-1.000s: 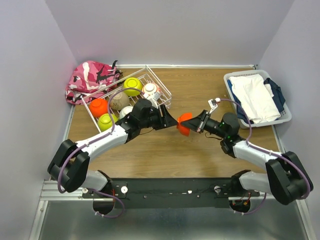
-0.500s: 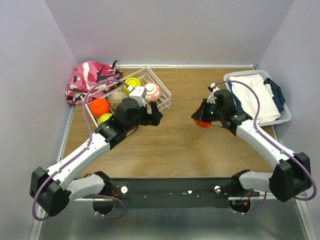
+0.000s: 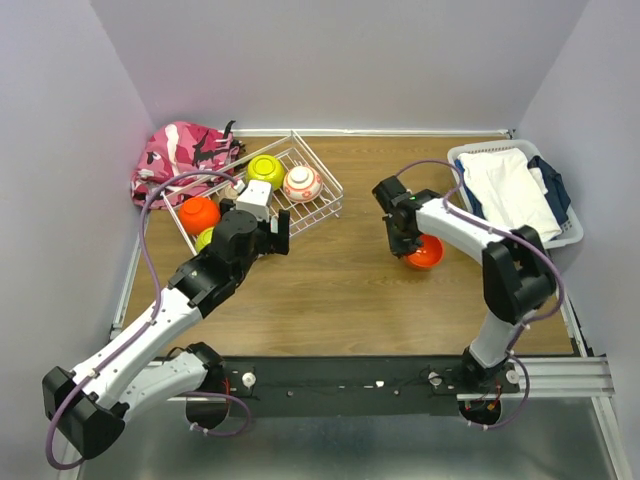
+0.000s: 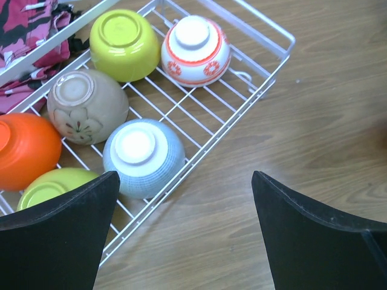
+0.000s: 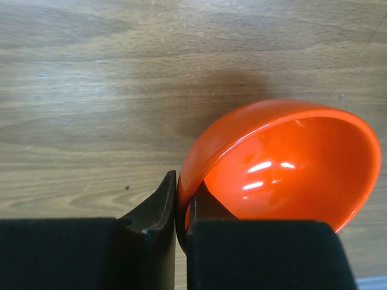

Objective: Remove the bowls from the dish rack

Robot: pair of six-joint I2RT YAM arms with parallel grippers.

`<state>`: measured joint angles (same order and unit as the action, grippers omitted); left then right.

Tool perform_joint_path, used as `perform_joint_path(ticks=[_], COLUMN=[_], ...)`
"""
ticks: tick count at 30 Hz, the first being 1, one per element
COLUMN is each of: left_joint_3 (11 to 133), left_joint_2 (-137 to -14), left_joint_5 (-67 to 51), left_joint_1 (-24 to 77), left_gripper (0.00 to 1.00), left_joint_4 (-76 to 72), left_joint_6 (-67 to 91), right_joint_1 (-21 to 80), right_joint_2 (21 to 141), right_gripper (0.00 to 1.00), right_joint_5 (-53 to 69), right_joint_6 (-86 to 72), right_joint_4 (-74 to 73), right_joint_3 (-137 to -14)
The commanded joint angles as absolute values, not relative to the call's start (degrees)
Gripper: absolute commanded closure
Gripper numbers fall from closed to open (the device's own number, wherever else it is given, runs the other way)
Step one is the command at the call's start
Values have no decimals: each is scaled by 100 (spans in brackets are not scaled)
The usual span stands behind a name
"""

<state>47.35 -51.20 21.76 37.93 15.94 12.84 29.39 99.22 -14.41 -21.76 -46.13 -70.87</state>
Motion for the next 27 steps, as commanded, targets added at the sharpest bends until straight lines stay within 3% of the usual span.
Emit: perform_joint_path(ticks=[1,11,18,27], left_joint_3=[4676,4693,4772,5211], left_joint_2=[-5238,-5414,-5704,-6415], left_joint_5=[2549,2619,2417,2496], left_joint_1=[3771,3744,3656,3621], left_gripper=[1,1,1,1], left_joint_4=[1634,1749,1854,2399], left_joint_6=[1108,1125,1292,1722], right_joint_1=[3164,3322,3314,3313], right_joint_2=[10536,10530,9695,8272], right_gripper=[81,42,18,2], right_joint_5=[-2259,-1785,-1486,-1064], right_joint_6=[-2074,-1995,-2021,-2083], right_joint_4=[-5282,-5229,-4861,-3526], right_joint_3=[-7541,-7980,-7858,-7007])
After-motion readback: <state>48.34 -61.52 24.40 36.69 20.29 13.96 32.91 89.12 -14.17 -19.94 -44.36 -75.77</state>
